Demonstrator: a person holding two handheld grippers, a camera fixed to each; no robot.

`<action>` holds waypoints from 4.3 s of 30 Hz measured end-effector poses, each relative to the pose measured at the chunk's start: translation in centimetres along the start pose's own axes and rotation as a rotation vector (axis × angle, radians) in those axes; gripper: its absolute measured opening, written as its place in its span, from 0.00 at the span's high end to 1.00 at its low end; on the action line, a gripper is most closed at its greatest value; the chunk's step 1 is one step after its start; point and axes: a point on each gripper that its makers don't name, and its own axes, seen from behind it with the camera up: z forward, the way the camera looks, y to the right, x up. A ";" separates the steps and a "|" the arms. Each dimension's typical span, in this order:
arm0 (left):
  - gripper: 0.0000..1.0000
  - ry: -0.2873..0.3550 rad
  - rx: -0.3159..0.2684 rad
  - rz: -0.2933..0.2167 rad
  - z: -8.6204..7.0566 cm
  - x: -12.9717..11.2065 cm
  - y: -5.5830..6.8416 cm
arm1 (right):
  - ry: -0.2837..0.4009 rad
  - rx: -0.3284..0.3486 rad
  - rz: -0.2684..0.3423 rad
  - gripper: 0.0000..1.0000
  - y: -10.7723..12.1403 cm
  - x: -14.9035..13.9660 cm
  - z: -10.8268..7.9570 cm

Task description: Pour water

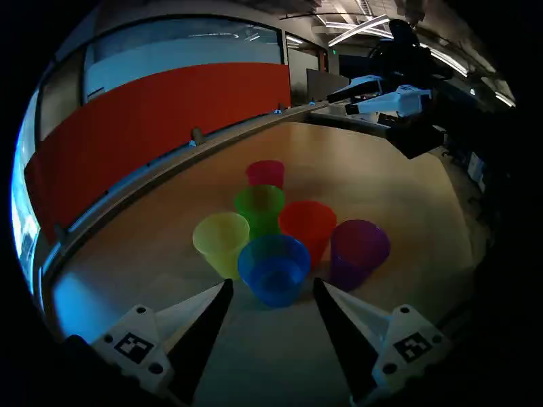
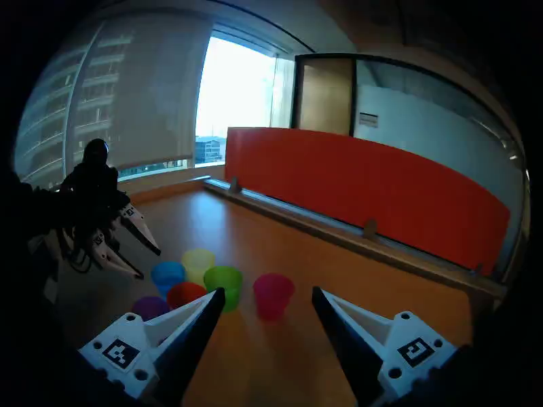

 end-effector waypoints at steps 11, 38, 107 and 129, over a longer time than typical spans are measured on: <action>0.13 -0.017 -0.009 -0.004 1.8 -0.3 -0.3 | -0.013 -0.002 -0.002 0.01 0.4 -0.8 0.3; 0.13 -0.016 -0.039 0.004 4.7 -0.2 -0.3 | -0.035 0.004 0.002 0.01 0.8 -1.8 1.2; 0.20 -0.003 0.031 0.038 3.9 0.5 -1.1 | -0.039 0.001 -0.009 0.01 1.0 -2.0 1.3; 0.20 0.104 0.096 0.018 0.0 3.7 -2.1 | -0.037 0.040 -0.017 0.01 -0.2 -1.6 2.9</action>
